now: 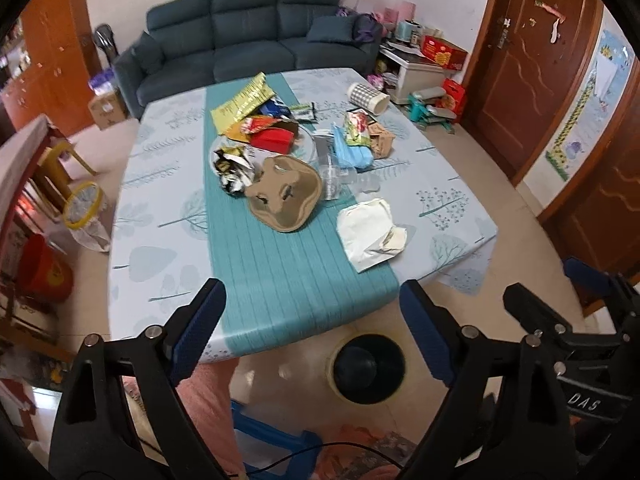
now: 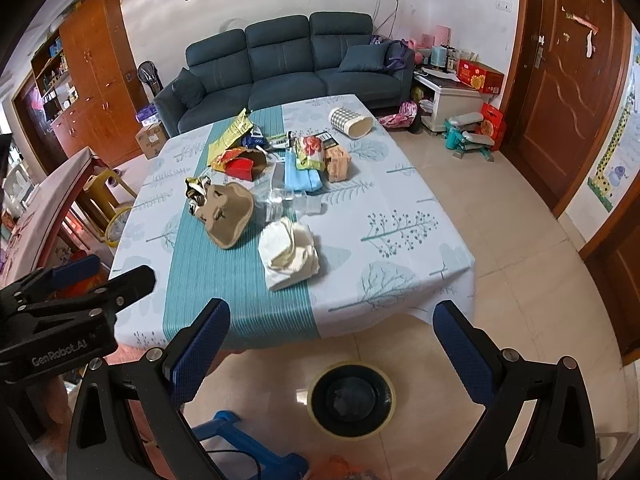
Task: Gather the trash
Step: 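Grasp the tan cardboard piece with the left gripper while the right grasps the white paper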
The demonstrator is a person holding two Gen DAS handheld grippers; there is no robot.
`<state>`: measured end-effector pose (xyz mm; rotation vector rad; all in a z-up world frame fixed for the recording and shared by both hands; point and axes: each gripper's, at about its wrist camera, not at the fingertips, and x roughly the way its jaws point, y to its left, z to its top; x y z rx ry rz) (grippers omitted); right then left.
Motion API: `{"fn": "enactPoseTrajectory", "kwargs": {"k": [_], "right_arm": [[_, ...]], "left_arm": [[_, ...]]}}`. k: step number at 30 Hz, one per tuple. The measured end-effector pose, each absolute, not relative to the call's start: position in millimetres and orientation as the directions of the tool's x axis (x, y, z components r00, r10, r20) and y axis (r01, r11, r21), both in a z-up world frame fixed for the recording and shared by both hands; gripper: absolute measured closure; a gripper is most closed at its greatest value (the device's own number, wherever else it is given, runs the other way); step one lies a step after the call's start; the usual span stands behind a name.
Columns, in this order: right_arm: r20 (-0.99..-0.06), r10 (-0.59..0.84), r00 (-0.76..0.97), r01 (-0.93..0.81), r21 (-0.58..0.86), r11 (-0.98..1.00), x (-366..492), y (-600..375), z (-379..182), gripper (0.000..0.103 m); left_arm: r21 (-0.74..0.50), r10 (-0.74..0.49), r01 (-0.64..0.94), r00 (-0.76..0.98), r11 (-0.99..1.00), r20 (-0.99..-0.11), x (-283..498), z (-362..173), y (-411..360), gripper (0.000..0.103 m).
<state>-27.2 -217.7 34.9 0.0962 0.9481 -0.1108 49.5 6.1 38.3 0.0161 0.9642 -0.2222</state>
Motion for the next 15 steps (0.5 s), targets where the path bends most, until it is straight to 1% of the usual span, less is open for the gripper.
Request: {"fn": "enactPoseTrajectory", "kwargs": {"k": [4,5,6,7,9,12,15], "right_arm": [[-0.815,-0.070,0.575,0.169,0.034,0.985,-12.6,-211.8,36.4,0.000],[-0.816,-0.081,0.572,0.181,0.029,0.983,-8.4,-209.5,36.3,0.000],[-0.816,-0.089,0.572,0.187,0.024,0.982,-4.9,-207.8,36.1,0.000],[-0.815,-0.099,0.571,0.194,0.017,0.981,-1.0,-205.9,36.0,0.000],[-0.813,-0.124,0.569,0.208,-0.004,0.978,8.8,-199.7,35.1,0.000],[-0.814,-0.157,0.559,0.233,-0.027,0.972,25.2,-193.2,31.8,0.000],[-0.810,-0.196,0.553,0.268,-0.050,0.962,42.7,-186.8,27.7,0.000]], "left_arm": [[-0.116,-0.212,0.209,0.527,0.971,-0.823,72.1,36.3,14.4,0.019],[-0.110,-0.212,0.218,0.529,0.970,-0.822,76.6,36.1,16.1,0.021],[-0.093,-0.214,0.243,0.539,0.966,-0.815,83.8,37.6,17.9,0.026],[-0.073,-0.212,0.265,0.544,0.961,-0.812,90.1,38.3,18.9,0.027],[-0.039,-0.212,0.314,0.539,0.949,-0.815,105.9,41.0,24.9,0.027],[-0.077,-0.263,0.365,0.492,0.928,-0.830,132.9,43.7,42.7,0.027],[-0.097,-0.288,0.364,0.518,0.926,-0.806,156.2,48.9,66.8,0.027]]}}
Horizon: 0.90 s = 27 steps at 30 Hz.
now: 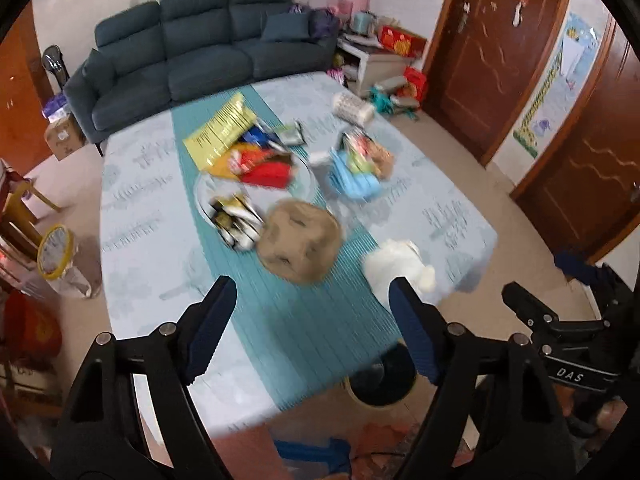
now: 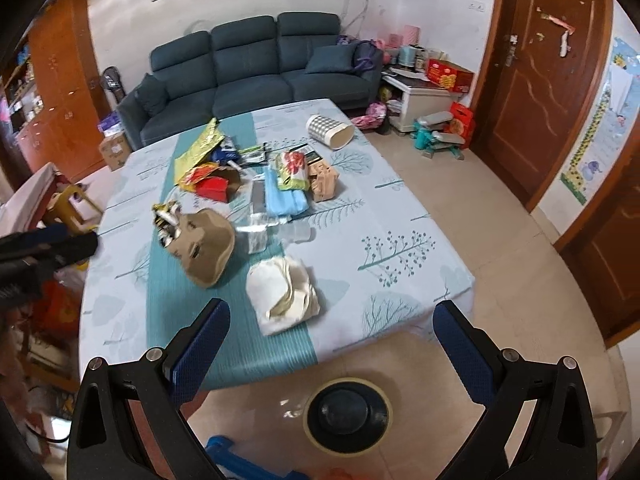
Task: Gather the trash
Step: 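Grasp the tan cardboard piece with the left gripper while the right grasps the white paper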
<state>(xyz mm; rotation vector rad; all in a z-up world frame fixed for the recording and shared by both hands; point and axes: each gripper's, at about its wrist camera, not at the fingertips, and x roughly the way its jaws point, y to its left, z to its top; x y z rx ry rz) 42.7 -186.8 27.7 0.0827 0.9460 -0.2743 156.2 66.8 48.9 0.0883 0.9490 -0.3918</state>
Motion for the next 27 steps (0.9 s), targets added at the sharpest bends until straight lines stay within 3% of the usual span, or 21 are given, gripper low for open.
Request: {"fn": "enactPoseTrajectory", "kwargs": {"k": [7,9,11,18,25,27], "right_arm": [[-0.823,-0.128,0.553,0.341,0.083,0.936,79.0,-188.5,8.8,0.003],[-0.842,-0.105,0.529,0.343,0.099,0.934,92.4,-186.5,-5.1,0.016],[-0.862,-0.077,0.501,0.344,0.117,0.932,105.0,-185.8,-21.2,0.020],[-0.917,-0.047,0.397,0.350,0.104,0.931,138.2,-182.8,-92.0,0.027],[-0.938,-0.019,0.345,0.364,0.115,0.924,146.5,-191.7,-133.3,0.031],[-0.938,0.012,0.347,0.362,0.145,0.921,150.0,-193.4,-141.9,0.038]], "left_arm": [[-0.085,-0.285,0.361,0.548,0.928,-0.786,201.3,45.8,112.4,0.027],[-0.079,-0.286,0.372,0.545,0.925,-0.788,211.8,38.4,121.9,0.027],[-0.087,-0.299,0.394,0.517,0.915,-0.802,221.3,29.0,127.9,0.027],[-0.173,-0.380,0.489,0.363,0.855,-0.851,233.0,-14.2,126.8,0.027],[-0.267,-0.427,0.470,0.275,0.842,-0.862,252.9,-43.5,119.9,0.027],[-0.287,-0.438,0.464,0.258,0.838,-0.861,258.3,-48.8,115.0,0.027]]}}
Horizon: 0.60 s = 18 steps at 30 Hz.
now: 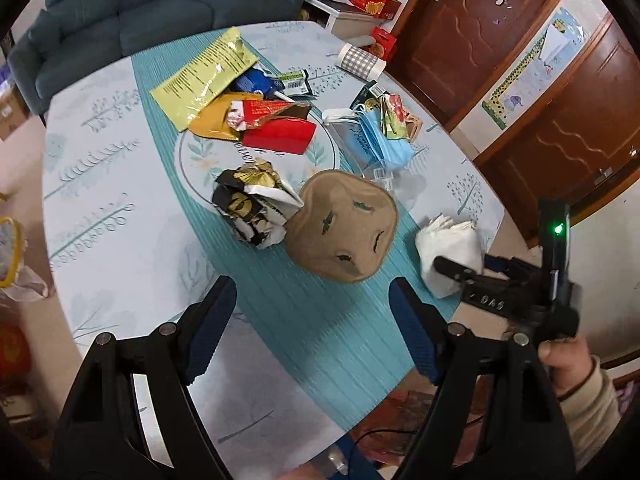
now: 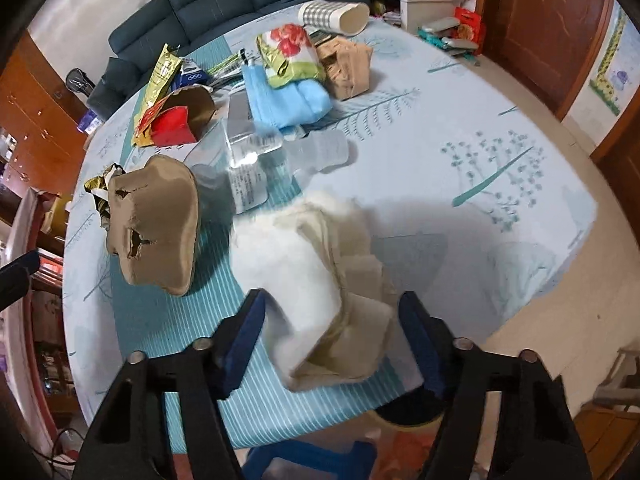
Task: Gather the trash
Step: 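Grasp the tan cardboard piece with the left gripper while the right grasps the white paper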
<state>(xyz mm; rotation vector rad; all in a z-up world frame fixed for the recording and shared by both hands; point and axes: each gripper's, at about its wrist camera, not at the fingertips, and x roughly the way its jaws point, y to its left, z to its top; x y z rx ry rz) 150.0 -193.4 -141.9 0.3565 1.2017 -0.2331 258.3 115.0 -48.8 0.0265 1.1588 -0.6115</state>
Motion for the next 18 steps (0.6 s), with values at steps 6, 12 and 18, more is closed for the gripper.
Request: {"fn": "enactPoseTrajectory", "kwargs": {"k": [6,12,18], "right_arm": [[-0.928,0.050,0.370,0.370,0.197,0.908,154.5,-195.0,-152.3,0.042],[-0.919,0.052,0.390,0.379,0.212,0.901,151.0,-195.2,-151.1,0.053],[-0.912,0.035,0.409,0.382,0.206,0.901,144.8,-193.9,-147.3,0.055]], "left_arm": [[-0.293,-0.435,0.478,0.217,0.828,-0.874,271.7,-62.8,85.7,0.027],[-0.193,-0.366,0.517,0.256,0.834,-0.895,273.8,-73.6,50.9,0.027],[-0.071,-0.284,0.547,0.315,0.834,-0.906,278.1,-87.3,23.4,0.027]]}}
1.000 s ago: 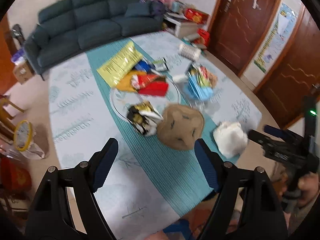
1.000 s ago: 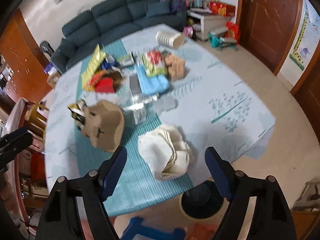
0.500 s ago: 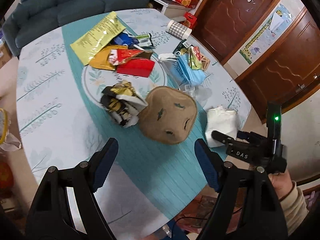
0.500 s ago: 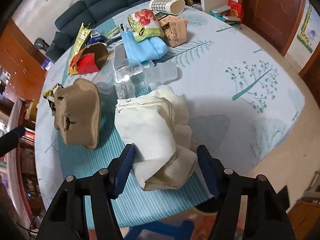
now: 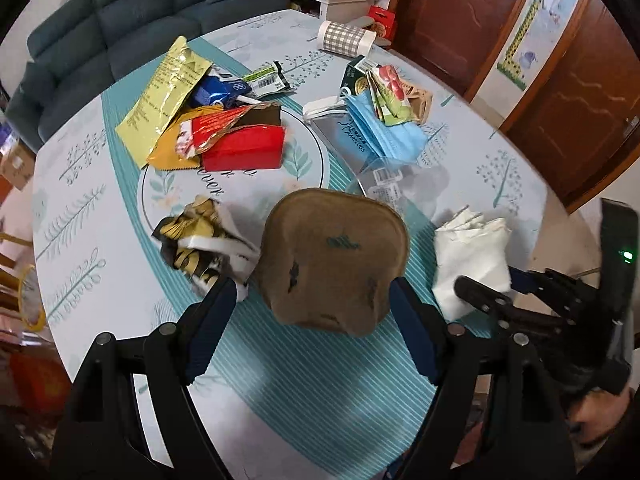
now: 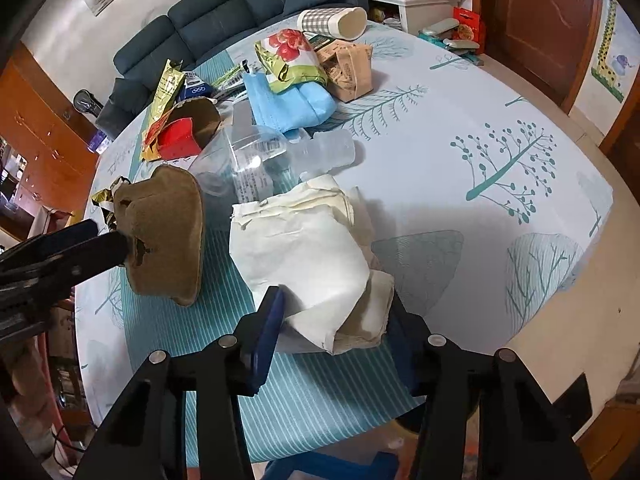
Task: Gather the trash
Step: 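Grasp the tan cardboard piece with the left gripper while the right grasps the white paper, then carry both held items over the black trash bin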
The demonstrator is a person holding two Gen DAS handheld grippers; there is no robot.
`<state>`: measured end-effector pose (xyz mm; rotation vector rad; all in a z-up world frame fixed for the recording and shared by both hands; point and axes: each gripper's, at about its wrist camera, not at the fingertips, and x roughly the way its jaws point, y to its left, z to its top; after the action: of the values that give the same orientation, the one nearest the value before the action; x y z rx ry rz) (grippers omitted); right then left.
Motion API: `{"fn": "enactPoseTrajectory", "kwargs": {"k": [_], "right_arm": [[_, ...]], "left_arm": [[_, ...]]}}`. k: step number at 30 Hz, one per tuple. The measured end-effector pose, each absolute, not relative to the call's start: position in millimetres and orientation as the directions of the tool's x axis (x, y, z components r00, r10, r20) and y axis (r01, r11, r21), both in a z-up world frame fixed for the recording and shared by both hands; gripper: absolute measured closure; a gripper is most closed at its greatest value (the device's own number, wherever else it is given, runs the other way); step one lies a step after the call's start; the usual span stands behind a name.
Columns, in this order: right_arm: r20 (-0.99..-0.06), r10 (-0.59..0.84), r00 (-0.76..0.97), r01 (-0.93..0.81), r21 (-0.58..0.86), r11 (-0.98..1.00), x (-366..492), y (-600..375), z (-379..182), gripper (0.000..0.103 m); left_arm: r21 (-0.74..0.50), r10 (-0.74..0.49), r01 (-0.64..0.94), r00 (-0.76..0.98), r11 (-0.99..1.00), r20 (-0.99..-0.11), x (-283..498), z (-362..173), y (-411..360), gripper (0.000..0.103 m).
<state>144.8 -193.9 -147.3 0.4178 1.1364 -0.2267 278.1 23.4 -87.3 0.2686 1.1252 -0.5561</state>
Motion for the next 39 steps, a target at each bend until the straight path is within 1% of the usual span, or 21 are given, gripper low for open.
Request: {"fn": "enactPoseTrajectory", "kwargs": {"k": [5,6,7,13,17,22,27,30,33,39], "right_arm": [[-0.904,0.043,0.426,0.385,0.224,0.895,139.5,-193.4,-144.3,0.058],[-0.901,0.049,0.431,0.383,0.232,0.894,138.2,-192.5,-142.8,0.058],[-0.898,0.058,0.437,0.380,0.242,0.893,136.6,-191.1,-140.7,0.058],[-0.869,0.085,0.488,0.345,0.282,0.895,121.6,-177.5,-116.1,0.059],[-0.835,0.092,0.542,0.328,0.311,0.892,104.8,-171.1,-90.3,0.059],[-0.797,0.070,0.600,0.325,0.323,0.889,66.1,-169.3,-58.9,0.059],[-0.782,0.008,0.623,0.405,0.331,0.852,4.1,-183.8,-45.4,0.059],[-0.792,-0.058,0.607,0.487,0.313,0.815,-40.7,-197.1,-48.6,0.059],[-0.812,-0.095,0.576,0.557,0.305,0.773,-79.2,-211.0,-62.9,0.059],[-0.868,-0.095,0.488,0.695,0.320,0.643,-148.0,-240.0,-120.8,0.059]], "left_arm": [[-0.010,-0.236,0.572,0.322,0.820,-0.917,279.6,-102.3,7.0,0.027],[-0.006,-0.227,0.569,0.318,0.822,-0.920,280.7,-106.1,4.6,0.032],[-0.019,-0.234,0.571,0.306,0.820,-0.923,281.5,-108.4,3.5,0.046],[-0.036,-0.250,0.578,0.296,0.815,-0.922,277.4,-105.5,3.0,0.048],[-0.057,-0.276,0.583,0.294,0.810,-0.915,263.6,-90.7,10.2,0.049],[-0.091,-0.353,0.631,0.304,0.771,-0.885,230.1,-55.2,15.5,0.049],[-0.128,-0.444,0.706,0.284,0.697,-0.850,181.8,-29.4,3.5,0.049],[-0.125,-0.477,0.751,0.272,0.648,-0.836,147.7,-26.5,-12.2,0.049],[-0.108,-0.490,0.791,0.259,0.602,-0.832,112.7,-32.3,-31.9,0.049],[-0.104,-0.468,0.854,0.173,0.509,-0.867,48.4,-70.9,-79.2,0.048]]}}
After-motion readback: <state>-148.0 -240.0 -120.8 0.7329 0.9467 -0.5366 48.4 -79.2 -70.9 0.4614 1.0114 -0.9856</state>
